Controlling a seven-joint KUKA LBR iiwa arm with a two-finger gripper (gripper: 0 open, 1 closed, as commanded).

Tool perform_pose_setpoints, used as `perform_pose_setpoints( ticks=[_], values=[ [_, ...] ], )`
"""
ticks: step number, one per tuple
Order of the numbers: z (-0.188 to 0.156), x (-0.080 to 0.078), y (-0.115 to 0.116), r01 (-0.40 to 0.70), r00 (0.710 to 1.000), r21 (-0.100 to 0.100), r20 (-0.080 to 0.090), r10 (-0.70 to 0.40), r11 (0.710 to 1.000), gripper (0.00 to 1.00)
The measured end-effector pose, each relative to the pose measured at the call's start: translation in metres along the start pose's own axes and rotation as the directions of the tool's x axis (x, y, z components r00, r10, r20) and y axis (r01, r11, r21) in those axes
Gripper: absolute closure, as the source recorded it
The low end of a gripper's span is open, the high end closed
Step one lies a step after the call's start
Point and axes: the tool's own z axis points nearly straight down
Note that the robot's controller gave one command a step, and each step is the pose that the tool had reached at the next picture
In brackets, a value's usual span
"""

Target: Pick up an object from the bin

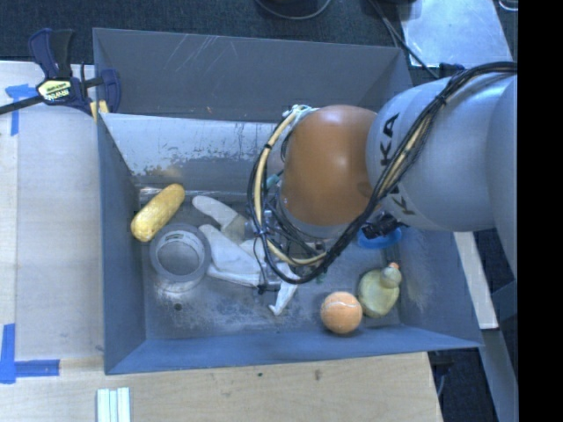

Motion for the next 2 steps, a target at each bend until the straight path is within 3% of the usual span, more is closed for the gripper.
perform_pose_setpoints(
  ticks=[1,2],
  values=[
    [-0.005,-0.002,0.0,-0.003,1.0,-0.001,0.008,0.003,1.0,0.0],
    [0.029,-0.01,-0.003,-0.061,0.998,-0.003,0.01,0.061,0.998,0.0]
  ],
)
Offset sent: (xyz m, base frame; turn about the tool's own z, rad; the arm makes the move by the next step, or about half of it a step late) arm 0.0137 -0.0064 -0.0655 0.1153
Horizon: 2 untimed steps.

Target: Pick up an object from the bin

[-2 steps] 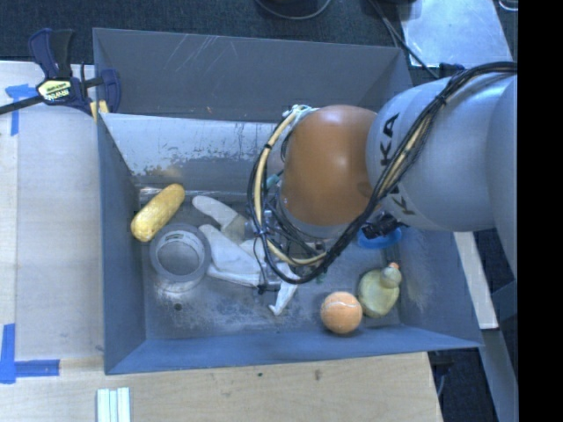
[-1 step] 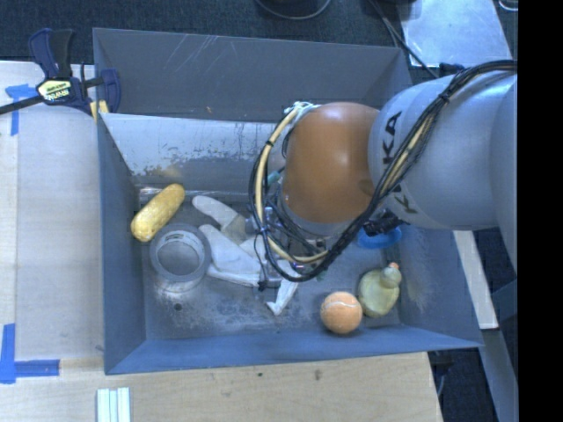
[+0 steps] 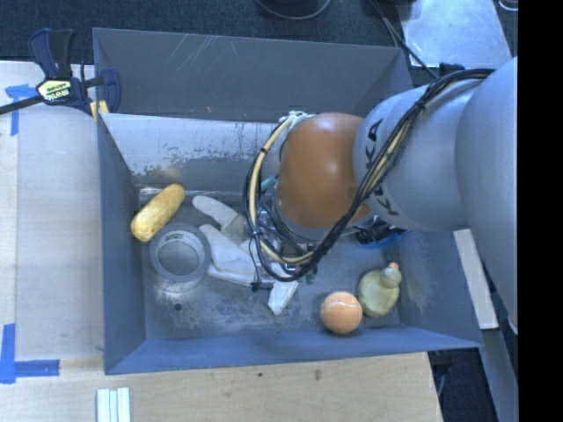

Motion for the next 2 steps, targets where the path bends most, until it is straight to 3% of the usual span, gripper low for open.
perform_pose_setpoints(
  ticks=[1,2],
  values=[
    [0.0389,-0.0204,0.0002,0.078,0.997,-0.001,0.004,-0.078,0.997,1.0],
    [0.039,-0.0205,0.0001,0.078,0.997,-0.001,0.004,-0.078,0.997,1.0]
  ],
)
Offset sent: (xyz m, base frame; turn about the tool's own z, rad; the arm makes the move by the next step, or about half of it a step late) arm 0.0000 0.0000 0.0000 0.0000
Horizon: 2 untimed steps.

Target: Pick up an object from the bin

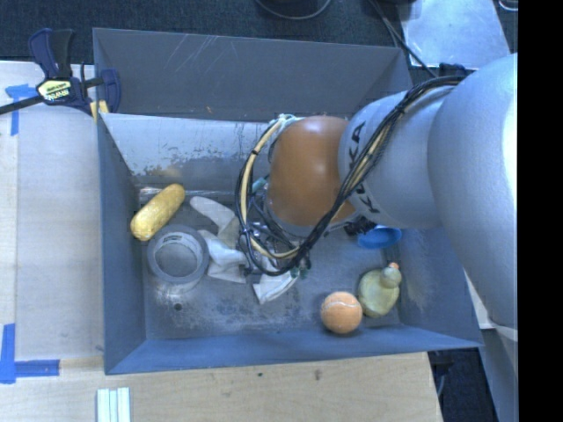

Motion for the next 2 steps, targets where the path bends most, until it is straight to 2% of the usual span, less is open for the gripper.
perform_pose_setpoints(
  ticks=[1,2],
  values=[
    [-0.1049,0.016,-0.004,0.006,1.0,0.0,0.002,-0.006,1.0,1.0],
    [-0.1049,0.016,-0.0041,0.006,1.0,0.0,0.002,-0.006,1.0,1.0]
  ],
)
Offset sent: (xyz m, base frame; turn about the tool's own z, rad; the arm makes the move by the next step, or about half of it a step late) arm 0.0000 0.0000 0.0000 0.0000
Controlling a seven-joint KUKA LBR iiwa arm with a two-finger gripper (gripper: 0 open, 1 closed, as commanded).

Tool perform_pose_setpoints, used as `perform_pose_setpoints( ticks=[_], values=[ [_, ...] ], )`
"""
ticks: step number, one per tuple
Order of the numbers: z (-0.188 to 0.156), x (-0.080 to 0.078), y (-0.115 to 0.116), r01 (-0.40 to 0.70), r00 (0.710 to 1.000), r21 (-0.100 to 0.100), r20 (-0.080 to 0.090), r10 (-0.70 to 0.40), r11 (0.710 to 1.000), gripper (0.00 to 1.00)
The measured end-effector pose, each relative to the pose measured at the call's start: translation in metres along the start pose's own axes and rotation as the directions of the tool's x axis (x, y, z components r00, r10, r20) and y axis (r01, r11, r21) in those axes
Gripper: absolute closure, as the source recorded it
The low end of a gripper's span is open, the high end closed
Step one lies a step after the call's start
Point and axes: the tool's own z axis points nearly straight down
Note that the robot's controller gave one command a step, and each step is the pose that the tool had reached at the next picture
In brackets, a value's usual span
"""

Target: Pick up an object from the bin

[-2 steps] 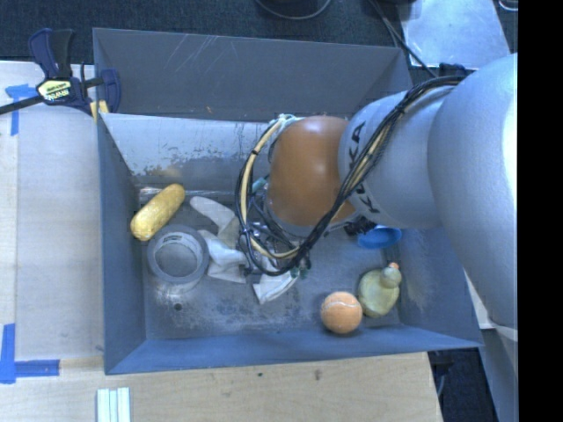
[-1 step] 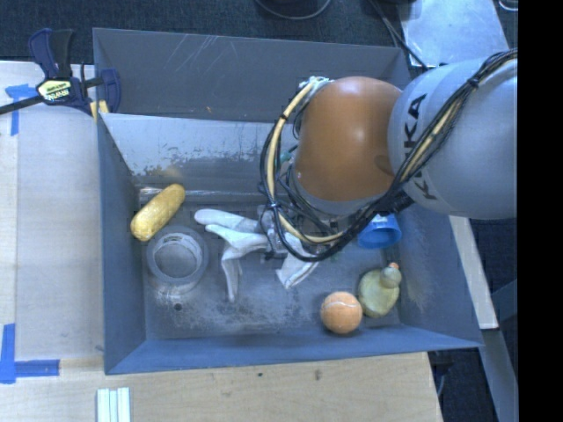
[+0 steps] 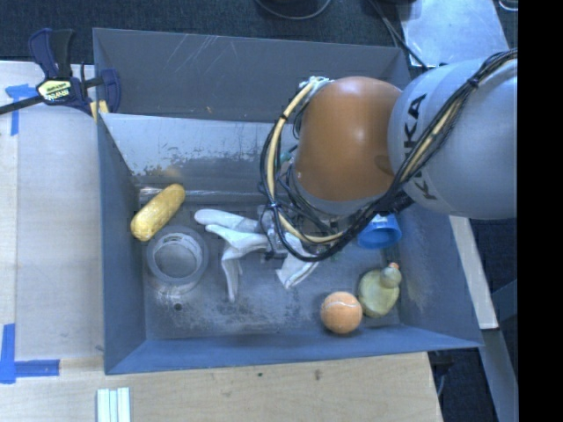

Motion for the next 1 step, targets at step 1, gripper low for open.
perform_pose_setpoints(
  ticks=[1],
  values=[
    [-0.0548,0.0091,-0.0026,0.005,1.0,0.001,-0.005,-0.005,1.0,1.0]
  ],
)
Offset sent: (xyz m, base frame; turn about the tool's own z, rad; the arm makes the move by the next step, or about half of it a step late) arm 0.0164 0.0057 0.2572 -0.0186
